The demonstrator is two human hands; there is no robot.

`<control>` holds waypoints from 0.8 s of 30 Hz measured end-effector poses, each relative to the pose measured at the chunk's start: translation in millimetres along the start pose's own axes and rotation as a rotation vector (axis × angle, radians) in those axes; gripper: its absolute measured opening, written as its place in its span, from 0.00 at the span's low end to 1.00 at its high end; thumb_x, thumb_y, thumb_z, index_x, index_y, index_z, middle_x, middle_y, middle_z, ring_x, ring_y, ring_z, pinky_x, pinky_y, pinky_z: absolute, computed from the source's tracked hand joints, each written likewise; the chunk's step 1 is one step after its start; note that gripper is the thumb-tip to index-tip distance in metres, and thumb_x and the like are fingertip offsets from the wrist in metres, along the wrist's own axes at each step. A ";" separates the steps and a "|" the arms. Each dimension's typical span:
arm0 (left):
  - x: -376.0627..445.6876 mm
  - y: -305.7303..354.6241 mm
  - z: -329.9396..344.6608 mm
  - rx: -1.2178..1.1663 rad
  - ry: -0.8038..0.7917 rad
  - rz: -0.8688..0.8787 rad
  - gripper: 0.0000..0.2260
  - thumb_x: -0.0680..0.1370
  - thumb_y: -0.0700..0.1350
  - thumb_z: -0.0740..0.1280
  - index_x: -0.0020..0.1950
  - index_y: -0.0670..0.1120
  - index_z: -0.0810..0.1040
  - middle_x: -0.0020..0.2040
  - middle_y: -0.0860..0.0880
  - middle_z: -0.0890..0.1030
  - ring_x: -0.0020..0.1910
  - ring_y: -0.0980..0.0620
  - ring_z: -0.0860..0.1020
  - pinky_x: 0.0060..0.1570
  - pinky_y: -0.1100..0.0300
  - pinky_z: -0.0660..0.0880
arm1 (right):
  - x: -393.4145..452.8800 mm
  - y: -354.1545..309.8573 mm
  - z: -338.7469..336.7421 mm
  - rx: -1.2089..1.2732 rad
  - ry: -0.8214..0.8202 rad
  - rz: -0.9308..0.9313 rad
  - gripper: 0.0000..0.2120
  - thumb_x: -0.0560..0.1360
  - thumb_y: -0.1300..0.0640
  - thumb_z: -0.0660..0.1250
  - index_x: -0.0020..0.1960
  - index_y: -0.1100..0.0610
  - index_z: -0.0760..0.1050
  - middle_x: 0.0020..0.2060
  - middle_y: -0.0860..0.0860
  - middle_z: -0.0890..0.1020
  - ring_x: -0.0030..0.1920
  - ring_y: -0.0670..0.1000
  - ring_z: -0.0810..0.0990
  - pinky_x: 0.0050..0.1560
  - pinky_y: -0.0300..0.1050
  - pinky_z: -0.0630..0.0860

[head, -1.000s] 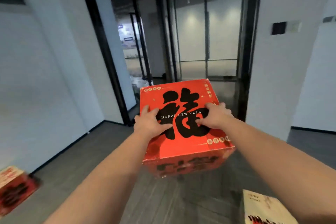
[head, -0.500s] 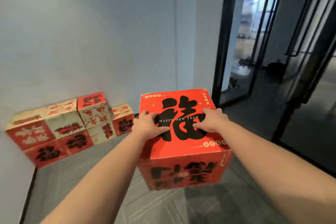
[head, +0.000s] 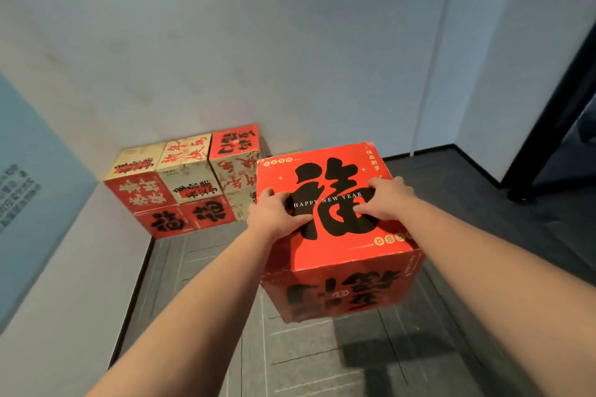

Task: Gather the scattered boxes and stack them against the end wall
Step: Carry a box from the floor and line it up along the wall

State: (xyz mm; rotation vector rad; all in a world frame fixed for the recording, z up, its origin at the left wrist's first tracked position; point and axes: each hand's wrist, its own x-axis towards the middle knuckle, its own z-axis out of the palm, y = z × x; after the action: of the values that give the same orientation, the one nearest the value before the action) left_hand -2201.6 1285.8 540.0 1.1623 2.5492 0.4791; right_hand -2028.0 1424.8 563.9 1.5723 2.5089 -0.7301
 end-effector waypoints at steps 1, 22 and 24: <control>20.2 1.1 -3.4 0.000 0.007 -0.001 0.30 0.69 0.65 0.69 0.67 0.54 0.73 0.66 0.47 0.69 0.67 0.43 0.69 0.64 0.50 0.65 | 23.4 -8.2 -6.1 -0.004 -0.002 -0.013 0.37 0.72 0.39 0.69 0.75 0.49 0.61 0.70 0.60 0.63 0.68 0.64 0.67 0.66 0.57 0.68; 596.4 -3.0 0.9 0.011 -0.104 0.053 0.33 0.68 0.64 0.71 0.70 0.53 0.70 0.73 0.45 0.62 0.70 0.41 0.65 0.68 0.50 0.61 | 557.5 -124.8 -56.8 0.024 0.012 0.090 0.33 0.72 0.38 0.68 0.72 0.48 0.64 0.65 0.59 0.66 0.65 0.64 0.68 0.64 0.60 0.71; 650.7 -4.9 9.7 0.013 -0.102 0.050 0.32 0.68 0.64 0.71 0.70 0.54 0.70 0.74 0.45 0.62 0.71 0.41 0.64 0.68 0.49 0.61 | 614.6 -130.7 -57.6 0.017 0.003 0.076 0.33 0.72 0.38 0.68 0.73 0.48 0.63 0.65 0.59 0.65 0.65 0.64 0.68 0.64 0.59 0.71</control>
State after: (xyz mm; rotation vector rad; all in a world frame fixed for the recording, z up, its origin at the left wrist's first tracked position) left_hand -2610.0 1783.5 444.9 1.2254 2.4456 0.4046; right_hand -2417.7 1910.5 461.9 1.6648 2.4361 -0.7422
